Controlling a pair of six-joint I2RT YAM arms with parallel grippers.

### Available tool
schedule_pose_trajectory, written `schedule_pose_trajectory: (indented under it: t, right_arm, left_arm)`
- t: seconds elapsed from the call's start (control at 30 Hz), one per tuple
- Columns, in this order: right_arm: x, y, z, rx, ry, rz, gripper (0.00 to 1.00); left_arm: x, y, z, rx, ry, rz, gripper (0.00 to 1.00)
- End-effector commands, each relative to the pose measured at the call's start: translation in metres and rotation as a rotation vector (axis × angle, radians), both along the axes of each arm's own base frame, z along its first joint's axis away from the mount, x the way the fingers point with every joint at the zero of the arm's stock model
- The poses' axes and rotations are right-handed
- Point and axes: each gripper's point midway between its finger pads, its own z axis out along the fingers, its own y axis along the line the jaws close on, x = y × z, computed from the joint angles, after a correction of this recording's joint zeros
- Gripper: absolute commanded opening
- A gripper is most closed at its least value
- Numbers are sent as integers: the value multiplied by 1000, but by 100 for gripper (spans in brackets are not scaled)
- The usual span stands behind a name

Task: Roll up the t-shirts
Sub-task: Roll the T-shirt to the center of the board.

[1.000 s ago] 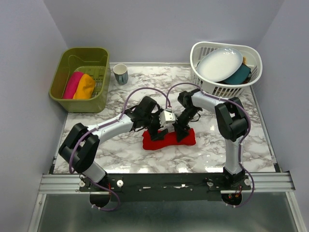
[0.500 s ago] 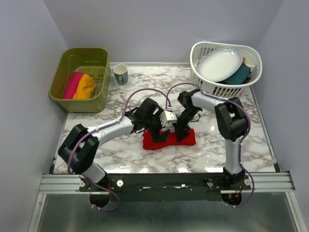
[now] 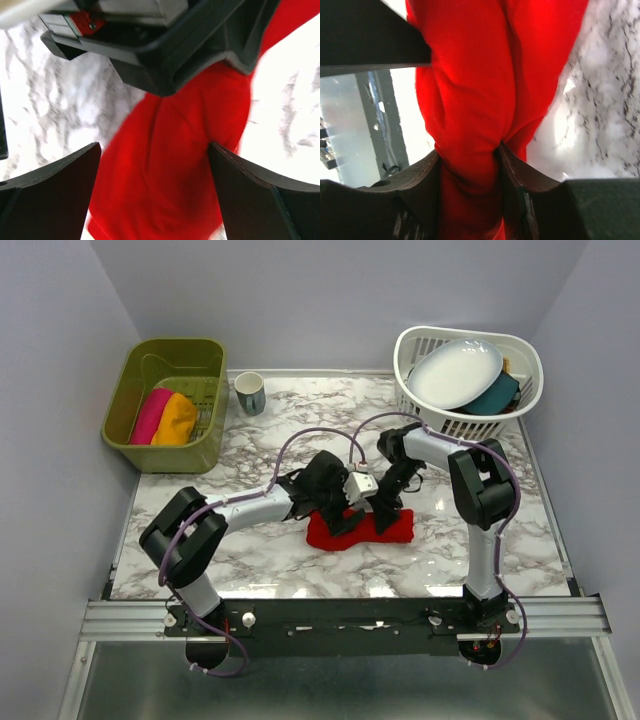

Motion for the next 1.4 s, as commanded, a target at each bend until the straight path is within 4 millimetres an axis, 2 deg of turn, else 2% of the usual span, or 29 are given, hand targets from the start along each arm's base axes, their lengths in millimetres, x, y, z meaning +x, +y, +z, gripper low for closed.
schedule_pose_trajectory:
  t: [0.0, 0.03, 0.07, 0.1, 0.13, 0.17, 0.2, 0.27, 0.3, 0.33, 0.37, 0.4, 0.5, 0.53, 0.57, 0.6, 0.63, 0.7, 0.73, 0.77, 0.83, 0.87, 0.93, 0.97, 1.07, 1.1, 1.17, 1.2, 1.37]
  right_arm:
    - [2, 33, 1, 111, -90, 88, 49]
    - [3, 33, 2, 113, -93, 85, 49]
    - [2, 32, 2, 114, -99, 87, 49]
    - [2, 32, 1, 114, -106, 87, 49]
    - [1, 32, 1, 116, -109, 87, 49]
    - [1, 31, 1, 117, -116, 86, 49]
    - [2, 31, 1, 114, -119, 83, 49]
    - [4, 32, 1, 108, -122, 77, 49]
    - [5, 32, 0, 104, -122, 74, 49]
    - [6, 32, -1, 102, -123, 72, 49]
    - [6, 33, 0, 101, -121, 71, 49]
    - [9, 34, -1, 101, -119, 68, 49]
    - [11, 35, -2, 93, -117, 58, 49]
    - [12, 36, -2, 93, -118, 56, 49]
    - [12, 36, -2, 91, -119, 54, 49]
    - [13, 36, -2, 90, -121, 50, 49]
    - [13, 36, -2, 89, -120, 50, 49]
    - [12, 35, -2, 88, -116, 53, 49]
    - [12, 35, -2, 89, -119, 56, 49]
    - [11, 35, -3, 89, -116, 57, 49]
    - [11, 35, -3, 87, -114, 54, 49]
    - [11, 35, -4, 84, -112, 55, 49]
    - [13, 36, -4, 83, -110, 52, 49]
    - [12, 35, -4, 80, -107, 54, 49]
    - [13, 36, -4, 79, -101, 56, 49]
    - [12, 36, -4, 78, -96, 55, 49]
    - [13, 36, -4, 81, -101, 55, 49]
    - [12, 35, -5, 82, -104, 55, 49]
    - [9, 34, -3, 97, -120, 57, 49]
  left_arm:
    - [-38, 3, 35, 6, 256, -6, 98]
    - [-23, 5, 60, -2, 228, 32, 98]
    - [-27, 22, 67, 73, 248, 88, 98]
    - [-14, 32, 94, 80, 162, 155, 98]
    - [2, 38, 128, 66, 61, 217, 98]
    - [27, 60, 147, 106, -92, 336, 98]
    - [33, 71, 180, 50, -194, 390, 98]
    - [47, 85, 216, -31, -256, 531, 98]
    - [43, 85, 232, -150, -146, 686, 98]
    - [38, 80, 260, -227, -107, 675, 98]
    - [26, 73, 264, -244, -44, 576, 98]
    - [11, 66, 277, -303, -14, 422, 98]
    - [-4, 78, 259, -204, -134, 271, 98]
    - [-9, 87, 224, -112, -162, 196, 98]
    - [-16, 86, 214, -113, -191, 123, 98]
    - [-29, 93, 219, -149, -266, 67, 98]
    - [-38, 99, 180, -105, -276, 3, 98]
    - [-50, 96, 179, -157, -390, -119, 98]
    - [-59, 93, 159, -153, -365, -177, 98]
    - [-56, 90, 157, -162, -387, -190, 98]
    - [-56, 82, 133, -139, -323, -221, 98]
    - [-61, 72, 132, -161, -303, -245, 98]
    - [-61, 60, 114, -151, -258, -259, 98]
    - [-59, 49, 115, -171, -285, -268, 98]
    - [-56, 29, 102, -192, -259, -262, 98]
    - [-56, 24, 89, -172, -230, -263, 98]
    - [-51, 14, 86, -174, -233, -260, 98]
    - [-49, 11, 75, -157, -215, -257, 98]
    - [-49, -3, 57, -151, -212, -261, 98]
